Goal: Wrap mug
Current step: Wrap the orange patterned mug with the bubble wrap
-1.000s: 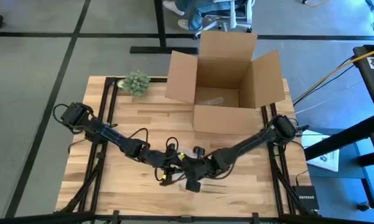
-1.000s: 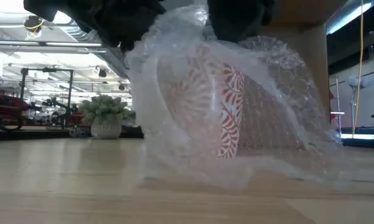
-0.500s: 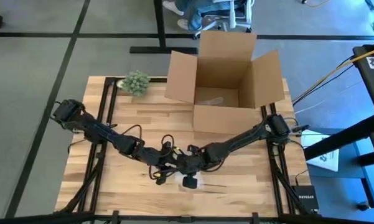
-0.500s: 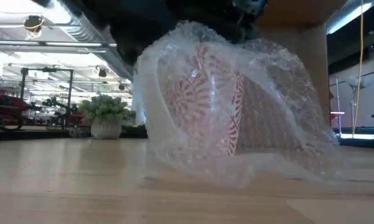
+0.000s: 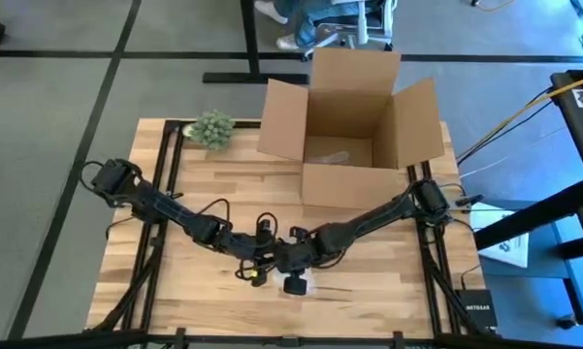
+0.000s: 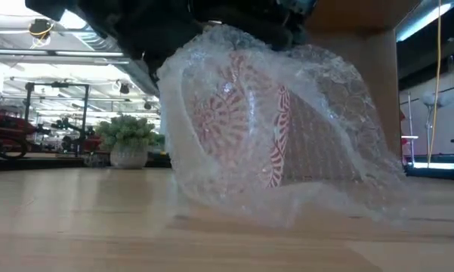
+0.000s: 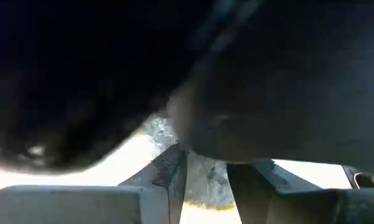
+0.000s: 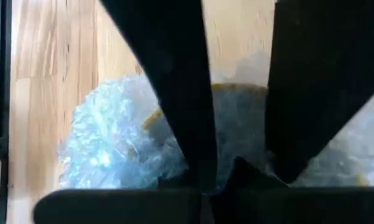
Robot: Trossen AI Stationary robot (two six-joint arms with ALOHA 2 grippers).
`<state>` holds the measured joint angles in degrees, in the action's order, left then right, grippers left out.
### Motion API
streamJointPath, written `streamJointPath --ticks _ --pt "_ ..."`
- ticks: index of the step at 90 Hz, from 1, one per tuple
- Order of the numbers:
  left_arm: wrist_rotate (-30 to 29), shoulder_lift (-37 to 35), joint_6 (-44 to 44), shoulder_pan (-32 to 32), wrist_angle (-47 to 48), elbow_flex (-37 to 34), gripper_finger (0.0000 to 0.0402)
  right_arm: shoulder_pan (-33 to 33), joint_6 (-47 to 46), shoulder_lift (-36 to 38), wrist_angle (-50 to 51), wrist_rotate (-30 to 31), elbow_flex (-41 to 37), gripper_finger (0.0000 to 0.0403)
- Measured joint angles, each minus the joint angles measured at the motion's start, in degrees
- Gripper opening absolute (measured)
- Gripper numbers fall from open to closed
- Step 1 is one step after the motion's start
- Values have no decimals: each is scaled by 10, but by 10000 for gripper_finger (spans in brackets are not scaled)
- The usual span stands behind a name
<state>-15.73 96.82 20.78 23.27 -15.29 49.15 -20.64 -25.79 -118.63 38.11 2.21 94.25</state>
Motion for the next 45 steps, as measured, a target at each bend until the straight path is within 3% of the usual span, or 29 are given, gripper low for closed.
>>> streamJointPath --ticks 14,32,45 --pt "-1 -1 2 4 -7 -1 92 -3 6 -1 106 -8 62 1" --pt "1 0 -4 8 -8 -1 92 -22 -2 6 177 33 116 1" --pt "0 0 -5 7 -10 -1 92 -43 -8 4 136 67 122 1"
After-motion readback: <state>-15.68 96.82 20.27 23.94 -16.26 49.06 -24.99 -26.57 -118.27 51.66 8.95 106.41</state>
